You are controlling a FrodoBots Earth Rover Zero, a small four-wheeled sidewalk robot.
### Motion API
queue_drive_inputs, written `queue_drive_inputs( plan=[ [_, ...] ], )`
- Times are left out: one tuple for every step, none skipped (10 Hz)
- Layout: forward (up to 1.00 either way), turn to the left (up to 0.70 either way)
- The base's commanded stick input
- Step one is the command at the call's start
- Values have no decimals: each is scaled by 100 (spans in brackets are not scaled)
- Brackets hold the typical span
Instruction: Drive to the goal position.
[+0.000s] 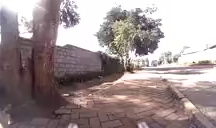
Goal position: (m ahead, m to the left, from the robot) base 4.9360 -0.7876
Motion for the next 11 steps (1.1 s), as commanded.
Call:
queue_drive_inputs(
  plan=[
    [0, 0],
    [4, 0],
    [100, 0],
    [100, 0],
    [100, 0],
    [100, 0],
    [100, -16],
    [100, -39],
    [100, -17],
    [100, -4],
    [100, -1]
  ],
)
